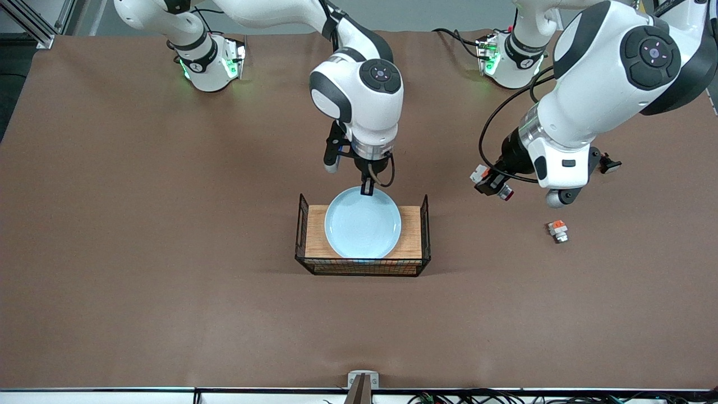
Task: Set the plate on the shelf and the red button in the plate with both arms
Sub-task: 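Lower the plate onto the wooden board and open the right gripper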
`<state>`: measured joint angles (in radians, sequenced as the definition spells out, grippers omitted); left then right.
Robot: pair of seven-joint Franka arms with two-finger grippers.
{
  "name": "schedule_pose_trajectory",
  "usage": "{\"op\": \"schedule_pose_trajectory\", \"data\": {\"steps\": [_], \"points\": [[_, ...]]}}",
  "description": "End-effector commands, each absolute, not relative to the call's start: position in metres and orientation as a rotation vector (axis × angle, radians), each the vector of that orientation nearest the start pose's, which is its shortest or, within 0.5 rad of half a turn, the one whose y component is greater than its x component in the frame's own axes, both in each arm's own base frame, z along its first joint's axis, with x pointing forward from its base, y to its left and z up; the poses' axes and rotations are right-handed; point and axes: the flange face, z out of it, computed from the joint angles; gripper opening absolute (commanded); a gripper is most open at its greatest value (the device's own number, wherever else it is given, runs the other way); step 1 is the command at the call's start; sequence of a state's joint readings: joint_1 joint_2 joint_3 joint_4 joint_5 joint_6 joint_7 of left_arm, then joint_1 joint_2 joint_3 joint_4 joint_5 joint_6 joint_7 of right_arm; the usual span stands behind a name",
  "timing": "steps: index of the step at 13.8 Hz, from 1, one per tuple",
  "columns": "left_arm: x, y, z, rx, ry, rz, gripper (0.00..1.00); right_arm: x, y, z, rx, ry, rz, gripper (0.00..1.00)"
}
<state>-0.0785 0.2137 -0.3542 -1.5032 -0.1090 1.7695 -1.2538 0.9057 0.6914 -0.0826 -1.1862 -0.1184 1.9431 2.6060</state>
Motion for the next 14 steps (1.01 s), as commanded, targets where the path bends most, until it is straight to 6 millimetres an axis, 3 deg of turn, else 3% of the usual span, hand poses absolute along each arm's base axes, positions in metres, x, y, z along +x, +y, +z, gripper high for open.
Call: {"op": "schedule_pose_trajectory", "data": {"steps": [1,7,8,9,10,14], "points": [[0.576,-0.253,0.559,-3.007,-1.377,0.163,0.32,0.505,0.564,0.385,-1.945,2.310,-0.278,0.00],[0.577,-0.253,0.556,-3.004,-1.377,0.170,0.32,0.510,0.562,0.381,-1.944,2.294,-0.306,0.03],[0.577,-0.254,0.556,-3.004,-1.374,0.172,0.32,0.510,0.562,0.381,-1.945,2.295,-0.306,0.22],[0.577,-0.253,0.556,-3.003,-1.376,0.171,0.32,0.510,0.563,0.379,-1.951,2.286,-0.321,0.71],[0.577,-0.253,0.556,-3.003,-1.376,0.171,0.32,0.510,0.563,0.375,-1.957,2.285,-0.334,0.99],[0.577,-0.253,0.554,-3.001,-1.376,0.175,0.32,0.514,0.563,0.380,-1.936,2.275,-0.326,1.00]]}}
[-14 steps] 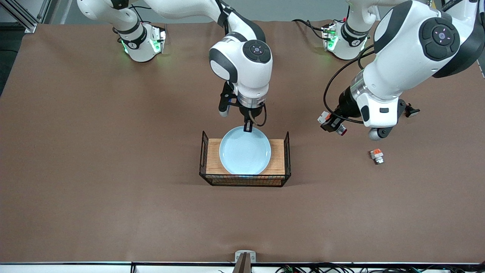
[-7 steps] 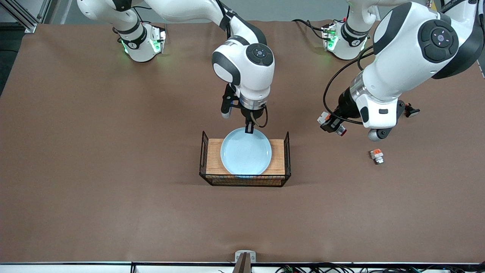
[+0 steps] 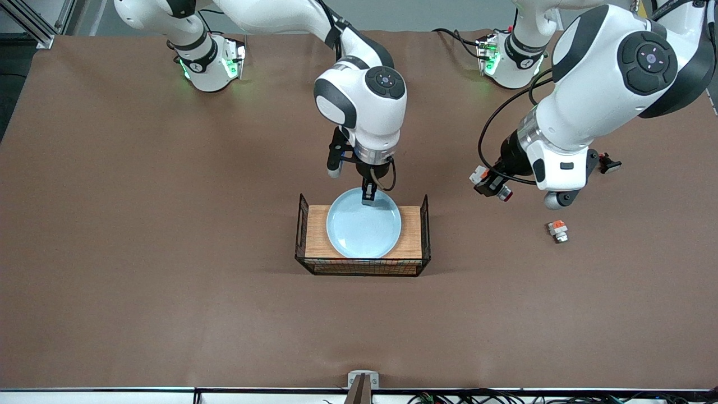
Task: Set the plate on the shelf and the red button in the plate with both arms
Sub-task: 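Lower the plate onto the wooden board and open the right gripper, then withdraw the right gripper while the left gripper carries the button over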
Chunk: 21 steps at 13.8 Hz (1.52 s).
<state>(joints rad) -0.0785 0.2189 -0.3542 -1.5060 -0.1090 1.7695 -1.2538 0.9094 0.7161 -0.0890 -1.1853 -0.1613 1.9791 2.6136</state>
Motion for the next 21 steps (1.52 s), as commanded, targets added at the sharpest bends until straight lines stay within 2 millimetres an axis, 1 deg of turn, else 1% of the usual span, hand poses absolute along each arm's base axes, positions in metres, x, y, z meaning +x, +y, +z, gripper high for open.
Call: {"op": "schedule_pose_trajectory", "data": {"steps": [1,5,6,8,9,10,11,12,13,14,15,16,17,18,19,20,21], "points": [[0.577,-0.253,0.554,-3.001,-1.376,0.175,0.32,0.517,0.563,0.387,-1.923,2.269,-0.323,1.00],[0.577,-0.253,0.553,-3.000,-1.375,0.177,0.32,0.521,0.561,0.394,-1.919,2.258,-0.317,1.00],[0.577,-0.253,0.553,-3.000,-1.375,0.177,0.32,0.528,0.555,0.397,-1.924,2.257,-0.313,1.00],[0.577,-0.253,0.554,-3.001,-1.376,0.175,0.32,0.539,0.543,0.403,-2.018,2.201,-0.271,1.00],[0.577,-0.253,0.554,-3.001,-1.376,0.175,0.32,0.545,0.535,0.410,-2.077,2.170,-0.219,1.00],[0.577,-0.253,0.554,-3.001,-1.376,0.175,0.32,0.552,0.523,0.423,-2.161,2.116,-0.165,1.00],[0.577,-0.254,0.554,-3.002,-1.373,0.175,0.32,0.558,0.511,0.433,-2.250,2.071,-0.120,1.00],[0.576,-0.255,0.554,-3.002,-1.373,0.176,0.32,0.566,0.494,0.447,-2.341,2.007,-0.063,1.00],[0.576,-0.257,0.555,-3.005,-1.370,0.177,0.32,0.569,0.479,0.463,-2.444,1.906,-0.030,1.00],[0.575,-0.260,0.556,-3.010,-1.368,0.182,0.32,0.573,0.460,0.482,-2.550,1.791,-0.018,1.00],[0.573,-0.264,0.556,-3.006,-1.377,0.184,0.32,0.577,0.440,0.494,-2.645,1.690,-0.003,1.00],[0.571,-0.269,0.556,-2.980,-1.420,0.187,0.32,0.579,0.423,0.503,-2.764,1.548,0.030,1.00],[0.570,-0.276,0.550,-2.953,-1.460,0.207,0.32,0.581,0.402,0.515,-2.862,1.409,0.060,1.00],[0.562,-0.296,0.548,-2.946,-1.473,0.215,0.32,0.586,0.380,0.525,-2.930,1.301,0.089,1.00],[0.556,-0.312,0.549,-2.941,-1.490,0.218,0.32,0.591,0.360,0.534,-2.965,1.229,0.105,1.00],[0.555,-0.321,0.551,-2.926,-1.532,0.223,0.32,0.597,0.338,0.544,-2.997,1.151,0.125,1.00],[0.553,-0.335,0.551,-2.914,-1.567,0.230,0.32,0.601,0.316,0.553,-3.037,1.048,0.146,1.00]]}}
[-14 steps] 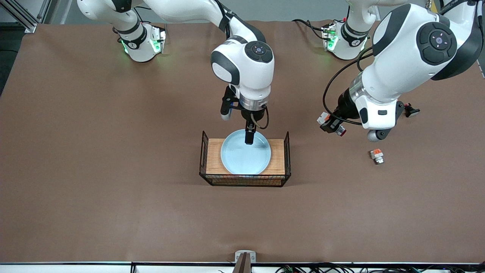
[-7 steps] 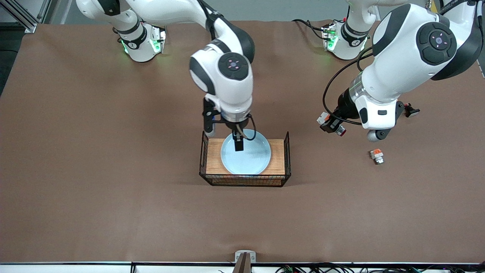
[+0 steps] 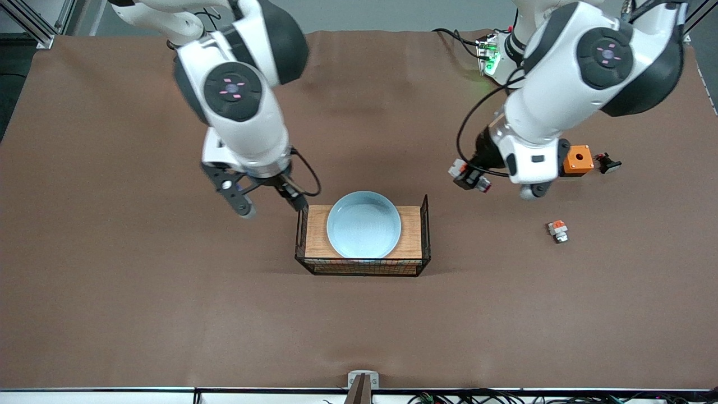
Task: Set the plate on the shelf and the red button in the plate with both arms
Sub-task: 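Withdraw the right gripper while the left gripper carries the button over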
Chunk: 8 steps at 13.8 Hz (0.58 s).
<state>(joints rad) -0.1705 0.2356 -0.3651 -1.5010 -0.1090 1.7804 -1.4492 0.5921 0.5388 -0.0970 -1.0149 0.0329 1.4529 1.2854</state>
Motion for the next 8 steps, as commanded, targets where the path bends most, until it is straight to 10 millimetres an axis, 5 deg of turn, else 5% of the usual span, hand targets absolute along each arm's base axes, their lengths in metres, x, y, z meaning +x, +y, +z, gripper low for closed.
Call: {"op": "schedule_pose_trajectory", "data": {"steps": [1,3,8], "points": [[0.550,-0.354,0.548,-2.901,-1.607,0.240,0.32,0.604,0.294,0.561,-3.074,0.942,0.169,1.00],[0.548,-0.383,0.543,-2.849,-1.732,0.223,0.32,0.613,0.242,0.580,-3.112,0.739,0.193,1.00],[0.540,-0.443,0.516,-2.737,-1.991,0.157,0.32,0.630,0.120,0.591,-3.139,0.423,0.265,1.00]]}}
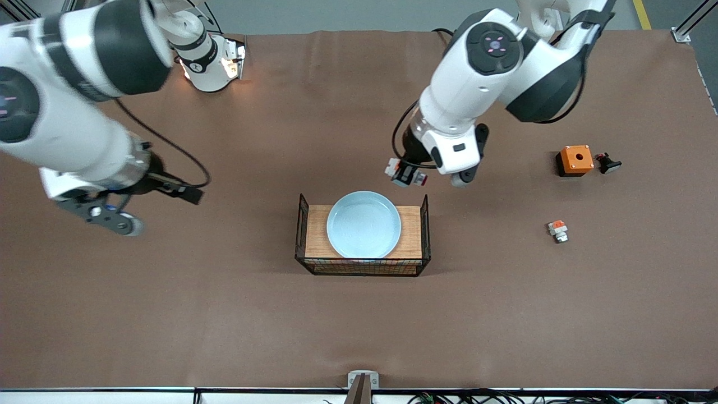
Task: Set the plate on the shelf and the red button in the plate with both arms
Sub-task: 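Withdraw the right gripper while the left gripper carries the button over, then lower the red button onto the plate with the left gripper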
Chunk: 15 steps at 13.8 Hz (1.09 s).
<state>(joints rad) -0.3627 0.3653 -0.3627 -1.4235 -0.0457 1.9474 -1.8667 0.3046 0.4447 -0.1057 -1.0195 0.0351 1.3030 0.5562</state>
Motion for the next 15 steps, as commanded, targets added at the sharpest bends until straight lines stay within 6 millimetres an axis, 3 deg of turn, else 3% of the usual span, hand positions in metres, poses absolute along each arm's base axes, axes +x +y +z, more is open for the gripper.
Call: {"op": "schedule_pose_trajectory", "data": {"steps": [1,3,5,12,15], "points": [[0.542,-0.453,0.509,-2.697,-2.054,0.165,0.33,0.631,0.097,0.590,-3.137,0.380,0.279,1.00],[0.545,-0.470,0.495,-2.627,-2.128,0.167,0.33,0.630,0.060,0.591,-3.132,0.299,0.288,1.00],[0.545,-0.483,0.473,-2.551,-2.178,0.167,0.33,0.628,0.037,0.591,-3.130,0.255,0.295,1.00],[0.556,-0.516,0.407,-2.381,-2.362,-0.024,0.33,0.603,-0.002,0.583,-3.117,0.201,0.249,1.00],[0.566,-0.517,0.390,-2.398,-2.402,-0.048,0.34,0.583,-0.008,0.580,-3.132,0.195,0.175,1.00]]}}
